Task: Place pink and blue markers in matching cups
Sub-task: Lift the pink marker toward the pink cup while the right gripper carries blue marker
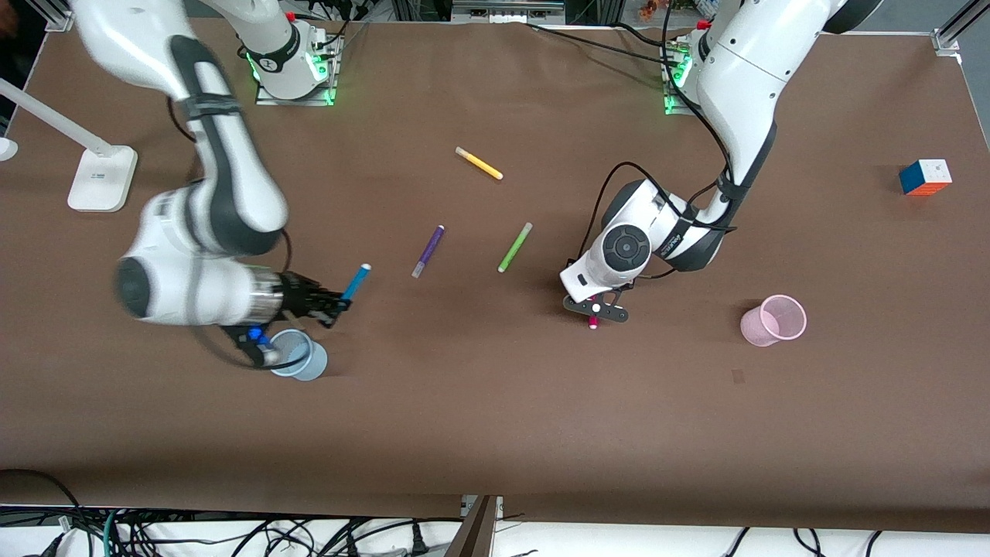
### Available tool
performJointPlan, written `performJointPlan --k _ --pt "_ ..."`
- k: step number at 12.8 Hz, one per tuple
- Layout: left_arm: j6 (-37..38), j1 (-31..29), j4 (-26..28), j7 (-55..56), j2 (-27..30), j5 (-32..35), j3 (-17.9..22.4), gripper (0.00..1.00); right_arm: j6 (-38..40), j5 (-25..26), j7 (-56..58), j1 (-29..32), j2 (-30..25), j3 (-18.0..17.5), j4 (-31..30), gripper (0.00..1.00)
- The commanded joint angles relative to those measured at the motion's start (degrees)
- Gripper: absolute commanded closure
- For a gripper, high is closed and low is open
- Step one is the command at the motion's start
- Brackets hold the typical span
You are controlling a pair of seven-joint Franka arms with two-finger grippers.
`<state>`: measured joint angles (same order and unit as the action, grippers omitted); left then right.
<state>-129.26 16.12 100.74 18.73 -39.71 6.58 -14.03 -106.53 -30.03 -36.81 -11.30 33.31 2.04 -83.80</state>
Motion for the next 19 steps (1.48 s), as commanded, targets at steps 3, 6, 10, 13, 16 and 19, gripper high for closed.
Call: performJointPlan --k 3,6,10,13,16,19 --pt "-0.8 -0.1 0.4 0.4 0.4 1.2 0.2 1.00 3.6 -15.6 11.0 10.1 0.6 -1.2 -1.1 1.00" --pt "1.4 -0.5 0.4 0.3 2.3 1.2 0.2 1.00 3.4 -16.8 14.2 12.3 2.7 -1.2 -1.1 1.00" --pt "14.8 -2.9 -2.6 -7.0 7.2 1.2 0.8 1.00 3.6 -22.4 16.2 14.2 8.3 -1.2 1.8 1.00" --pt "26.0 -7.7 -8.7 -18.6 7.4 1.9 0.9 1.00 3.7 -23.8 17.1 14.7 10.4 -1.2 2.9 1.00" --pt "32.2 -10.7 -12.9 -27.7 7.4 7.6 1.0 1.00 3.4 -23.9 17.0 14.7 11.9 -1.2 5.2 1.00" --pt "36.3 -11.4 -14.3 -34.6 7.5 17.9 1.4 1.00 3.4 -23.9 17.0 14.8 12.0 -1.2 5.5 1.00"
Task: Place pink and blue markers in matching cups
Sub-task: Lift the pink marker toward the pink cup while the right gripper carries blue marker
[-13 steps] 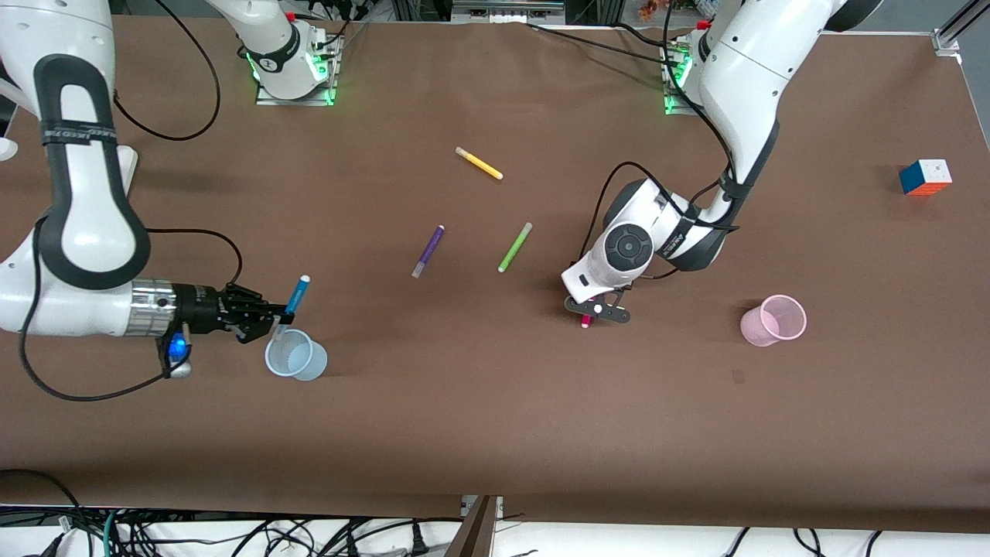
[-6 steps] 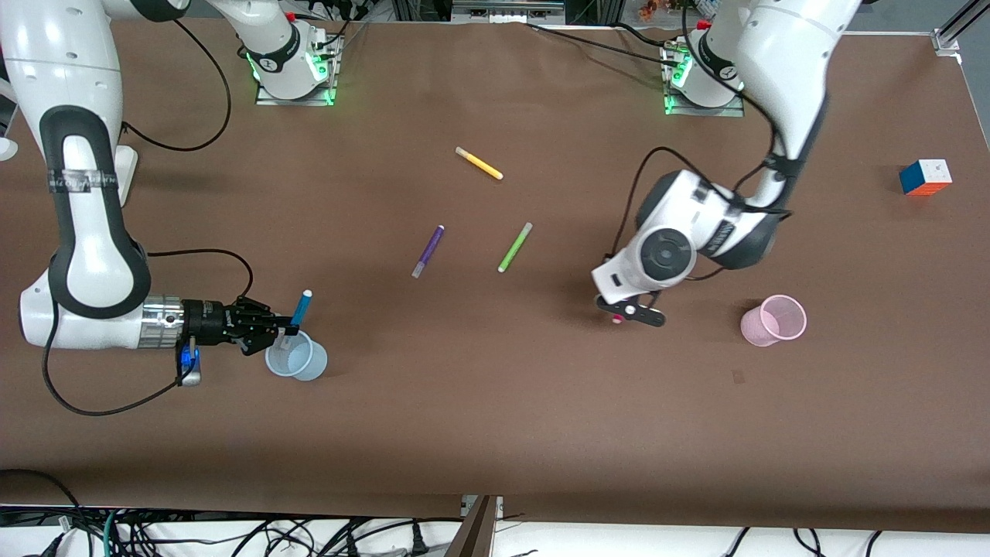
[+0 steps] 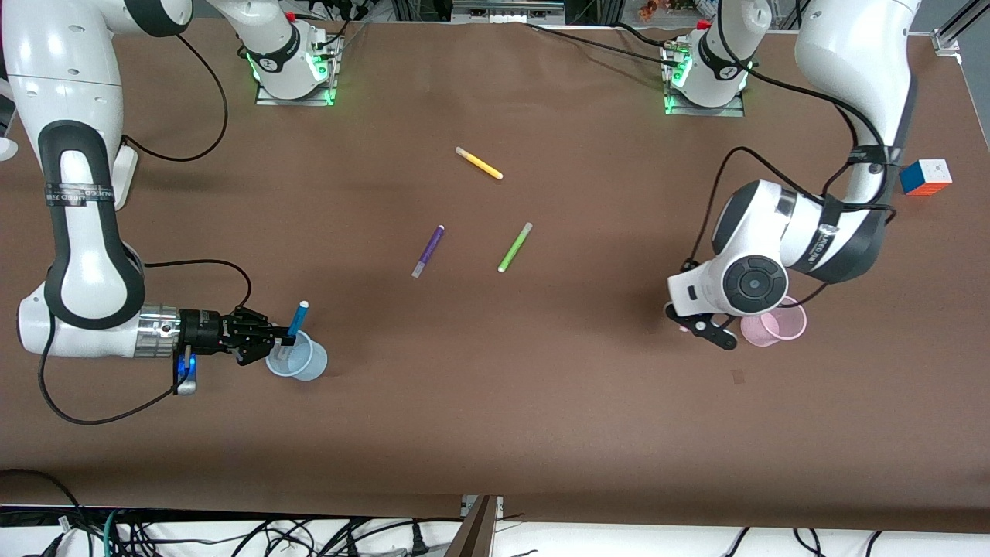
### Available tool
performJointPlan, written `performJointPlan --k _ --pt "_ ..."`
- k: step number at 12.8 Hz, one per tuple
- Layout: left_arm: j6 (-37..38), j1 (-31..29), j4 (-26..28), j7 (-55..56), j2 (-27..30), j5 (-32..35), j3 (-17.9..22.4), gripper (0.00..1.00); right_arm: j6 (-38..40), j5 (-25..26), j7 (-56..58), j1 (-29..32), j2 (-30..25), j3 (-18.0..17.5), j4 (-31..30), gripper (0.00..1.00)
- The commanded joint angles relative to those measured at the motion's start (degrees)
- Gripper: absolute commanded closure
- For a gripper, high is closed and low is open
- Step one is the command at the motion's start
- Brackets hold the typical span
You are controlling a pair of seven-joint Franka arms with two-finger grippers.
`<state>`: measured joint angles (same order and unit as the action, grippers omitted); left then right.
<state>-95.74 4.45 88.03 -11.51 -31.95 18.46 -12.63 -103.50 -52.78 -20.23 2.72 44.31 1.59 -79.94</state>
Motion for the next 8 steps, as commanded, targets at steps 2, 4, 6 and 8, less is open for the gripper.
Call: performJointPlan --k 2,4,6,8 --pt "3.8 0.3 -1.5 -9.8 -0.4 14.7 0.1 1.00 0.3 -1.2 0.4 0.8 1.0 -0.8 2.0 1.00" --pt "3.9 -0.1 -1.5 -15.1 -0.4 20.6 0.7 1.00 0.2 -1.2 0.4 0.8 1.1 -0.8 2.0 1.00" --pt "3.7 -1.0 -1.6 -19.4 -0.4 25.2 0.8 1.00 0.2 -1.2 0.4 0.9 1.3 -0.7 2.1 1.00" --pt "3.7 -1.3 -1.5 -21.9 -0.4 28.8 0.8 1.00 0.2 -1.3 0.4 1.0 1.9 -0.8 2.7 1.00"
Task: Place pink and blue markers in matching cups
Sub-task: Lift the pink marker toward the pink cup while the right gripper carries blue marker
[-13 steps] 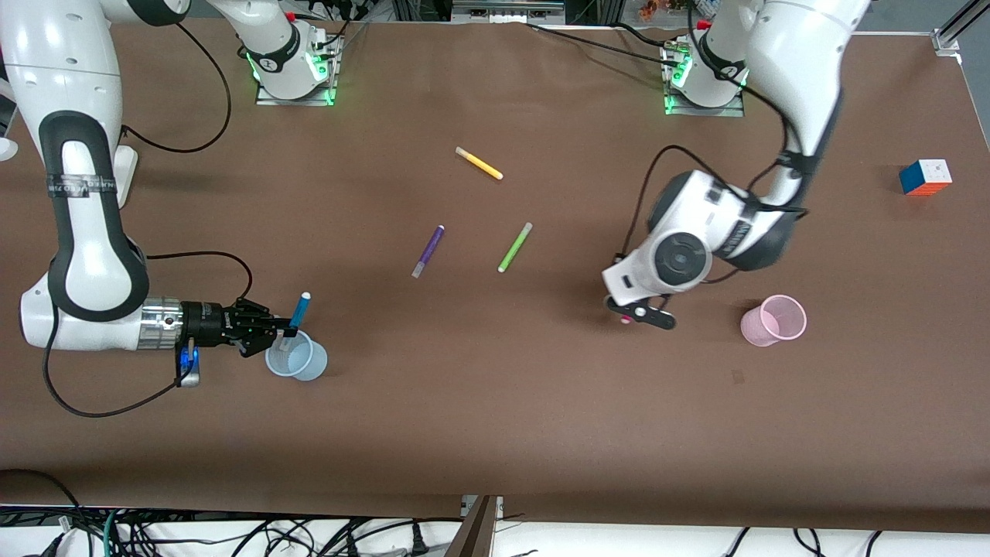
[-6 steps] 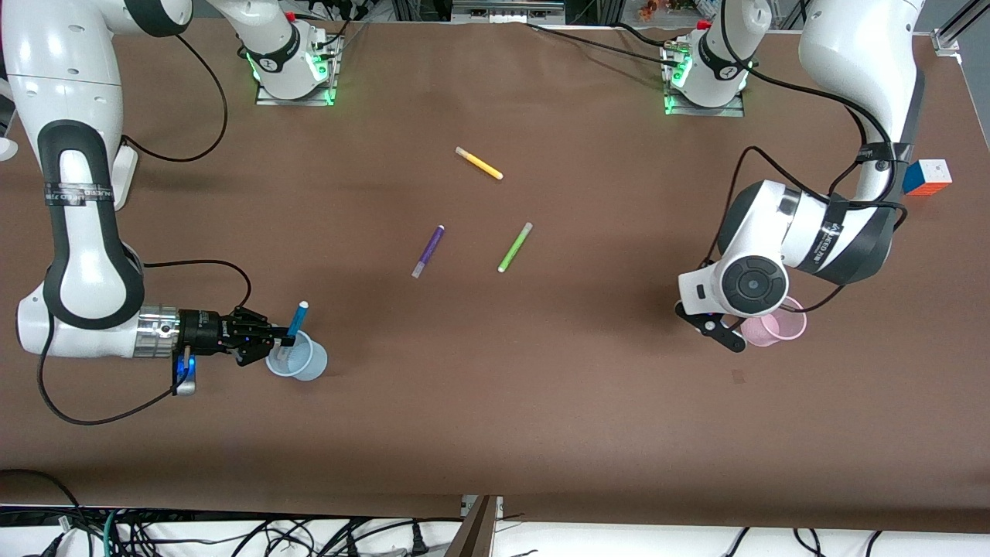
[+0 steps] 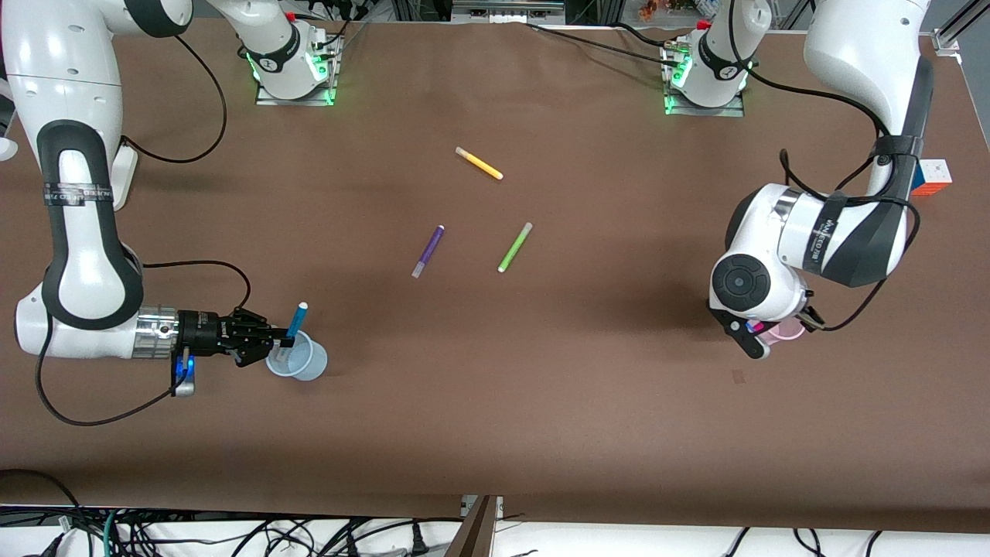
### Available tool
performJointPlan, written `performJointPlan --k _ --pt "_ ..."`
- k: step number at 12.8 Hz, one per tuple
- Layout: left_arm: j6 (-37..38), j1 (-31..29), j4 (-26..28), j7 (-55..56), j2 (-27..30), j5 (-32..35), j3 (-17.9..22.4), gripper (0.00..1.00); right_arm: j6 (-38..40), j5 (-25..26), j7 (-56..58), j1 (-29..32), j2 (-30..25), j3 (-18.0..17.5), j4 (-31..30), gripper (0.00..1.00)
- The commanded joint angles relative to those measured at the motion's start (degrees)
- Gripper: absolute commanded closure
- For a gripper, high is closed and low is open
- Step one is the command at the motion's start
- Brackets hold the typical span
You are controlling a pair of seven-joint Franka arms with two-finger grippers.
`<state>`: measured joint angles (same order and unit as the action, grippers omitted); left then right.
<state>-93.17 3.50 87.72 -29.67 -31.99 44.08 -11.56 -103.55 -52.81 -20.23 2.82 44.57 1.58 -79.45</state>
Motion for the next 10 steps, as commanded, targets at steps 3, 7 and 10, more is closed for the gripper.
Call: performJointPlan --k 3,7,10 --pt "1.1 -0.4 -1.2 -7.2 -0.4 7.9 -0.2 1.00 0.2 -1.2 0.5 1.3 2.3 -0.7 2.3 1.00" --pt "1.0 -1.1 -0.8 -8.5 -1.0 13.4 -0.2 1.00 0.4 -1.2 0.5 1.4 2.6 -0.7 3.1 0.37" --pt "1.5 -1.6 0.3 -9.8 -2.0 14.3 -0.2 1.00 0.5 -1.2 0.5 1.5 2.6 -0.7 3.1 0.37"
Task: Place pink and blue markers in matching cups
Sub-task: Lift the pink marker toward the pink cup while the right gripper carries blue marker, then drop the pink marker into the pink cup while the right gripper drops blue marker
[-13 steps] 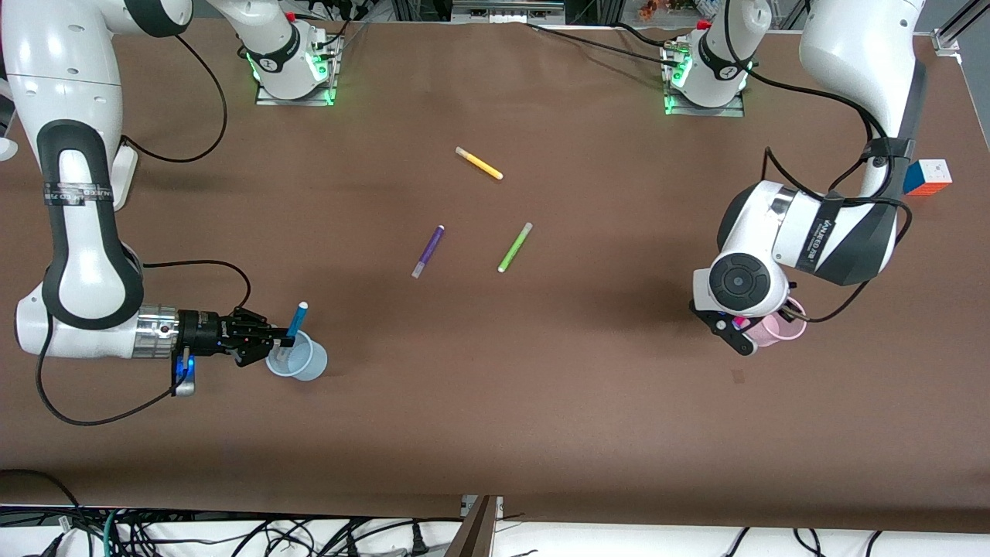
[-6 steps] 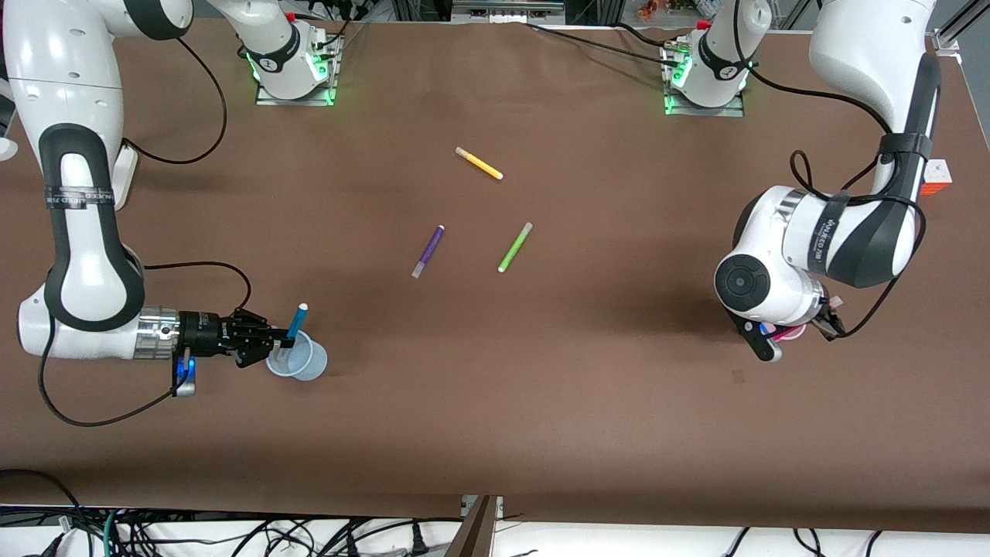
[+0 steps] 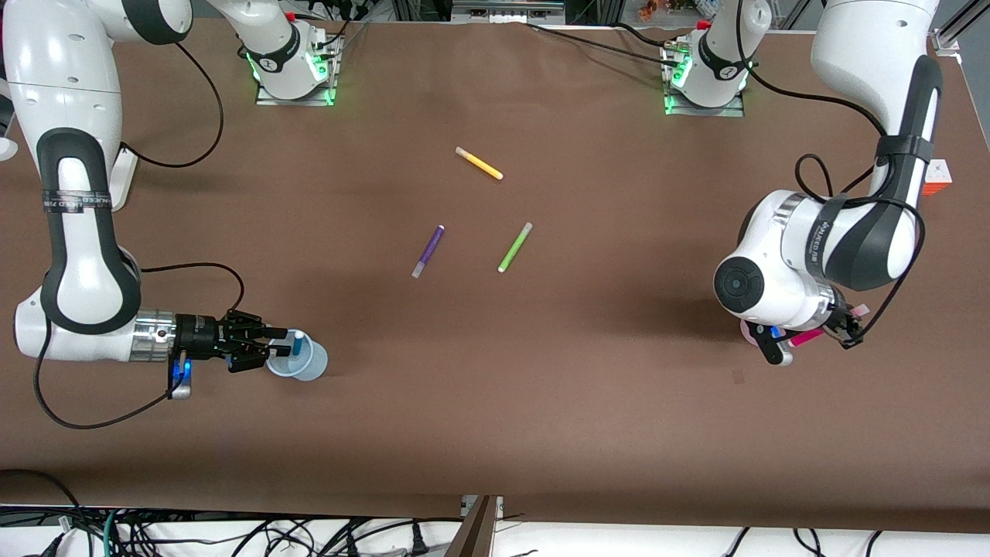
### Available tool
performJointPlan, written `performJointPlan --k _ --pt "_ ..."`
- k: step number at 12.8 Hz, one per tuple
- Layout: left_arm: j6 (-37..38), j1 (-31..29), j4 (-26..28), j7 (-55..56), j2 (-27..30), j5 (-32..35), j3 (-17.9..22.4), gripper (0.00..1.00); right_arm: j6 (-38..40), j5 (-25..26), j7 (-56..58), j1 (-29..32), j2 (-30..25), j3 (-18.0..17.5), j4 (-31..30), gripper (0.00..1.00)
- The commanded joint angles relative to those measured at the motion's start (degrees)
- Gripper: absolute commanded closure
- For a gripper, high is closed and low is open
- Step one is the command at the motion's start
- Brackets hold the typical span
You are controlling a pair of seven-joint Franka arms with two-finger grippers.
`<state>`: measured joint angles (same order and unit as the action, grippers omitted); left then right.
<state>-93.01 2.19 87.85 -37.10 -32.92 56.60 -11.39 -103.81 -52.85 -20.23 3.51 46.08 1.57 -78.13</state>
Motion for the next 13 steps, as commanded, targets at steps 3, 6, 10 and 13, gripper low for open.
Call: performJointPlan --k 3,6,10,13 --pt "1.5 -1.6 3.5 -5.9 -1.1 3.7 -0.4 1.00 1.3 -1.1 0.3 1.2 0.9 -0.7 1.8 0.37" --pt "1.3 -1.1 5.9 -5.2 -1.4 3.9 -0.4 1.00 2.3 -0.3 -0.4 1.2 0.2 -0.6 3.0 0.25" --pt "1.3 -0.3 6.5 -4.9 -3.6 4.5 -0.4 1.00 4.1 7.4 -0.4 1.0 -0.8 -0.5 5.7 0.13" --pt "1.6 0.8 6.3 -5.3 -4.0 4.5 -0.4 0.01 4.2 13.8 -0.2 0.7 -2.4 -1.0 6.0 0.06"
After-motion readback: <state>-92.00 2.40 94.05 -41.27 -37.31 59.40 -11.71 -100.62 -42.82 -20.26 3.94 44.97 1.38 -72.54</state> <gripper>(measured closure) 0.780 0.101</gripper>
